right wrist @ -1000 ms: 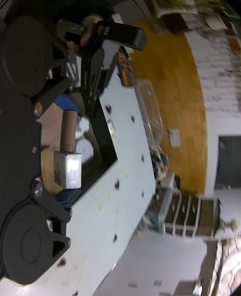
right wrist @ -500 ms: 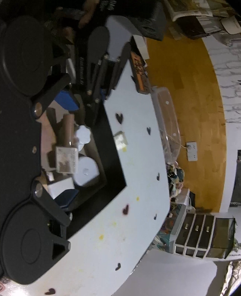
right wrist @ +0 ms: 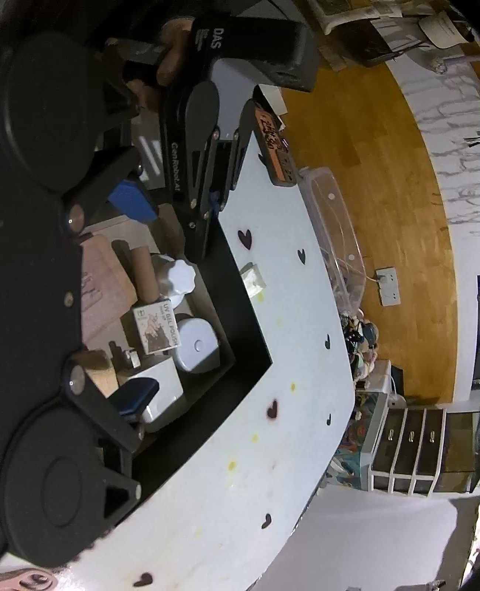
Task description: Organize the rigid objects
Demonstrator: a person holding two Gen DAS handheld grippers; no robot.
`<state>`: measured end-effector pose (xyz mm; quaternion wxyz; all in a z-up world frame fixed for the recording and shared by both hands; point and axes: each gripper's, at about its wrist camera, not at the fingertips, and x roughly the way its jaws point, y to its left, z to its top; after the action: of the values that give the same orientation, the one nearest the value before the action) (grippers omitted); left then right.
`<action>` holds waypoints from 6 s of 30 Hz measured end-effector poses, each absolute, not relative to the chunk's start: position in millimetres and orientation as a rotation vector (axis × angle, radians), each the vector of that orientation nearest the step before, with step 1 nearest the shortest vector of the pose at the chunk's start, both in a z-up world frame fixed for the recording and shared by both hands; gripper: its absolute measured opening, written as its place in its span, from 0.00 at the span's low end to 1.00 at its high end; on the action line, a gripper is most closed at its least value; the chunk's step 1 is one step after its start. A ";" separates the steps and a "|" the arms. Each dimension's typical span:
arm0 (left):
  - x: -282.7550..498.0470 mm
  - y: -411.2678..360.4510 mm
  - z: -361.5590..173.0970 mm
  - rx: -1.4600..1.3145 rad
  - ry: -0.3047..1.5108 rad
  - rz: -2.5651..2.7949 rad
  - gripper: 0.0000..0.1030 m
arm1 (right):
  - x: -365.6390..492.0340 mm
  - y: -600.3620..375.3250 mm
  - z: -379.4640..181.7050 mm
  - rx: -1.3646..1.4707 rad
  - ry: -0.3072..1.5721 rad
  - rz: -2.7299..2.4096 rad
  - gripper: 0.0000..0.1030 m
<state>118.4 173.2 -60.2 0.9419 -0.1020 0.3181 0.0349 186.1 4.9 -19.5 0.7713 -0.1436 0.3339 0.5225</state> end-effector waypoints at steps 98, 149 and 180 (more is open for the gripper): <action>121.6 170.7 -61.3 -0.201 0.665 0.100 0.06 | 166.3 -102.2 6.1 -0.270 0.489 0.960 0.28; 122.5 168.7 -60.5 -0.181 0.670 0.090 0.06 | 125.4 -85.8 21.8 -0.165 0.572 0.869 0.88; 21.4 132.3 10.9 -0.066 0.465 0.071 0.76 | 38.5 -124.8 4.1 0.047 0.370 0.475 1.00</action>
<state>21.4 132.3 10.9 0.9719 -0.0328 0.2304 0.0352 38.5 -124.8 4.1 0.9547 0.0229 0.1824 0.2341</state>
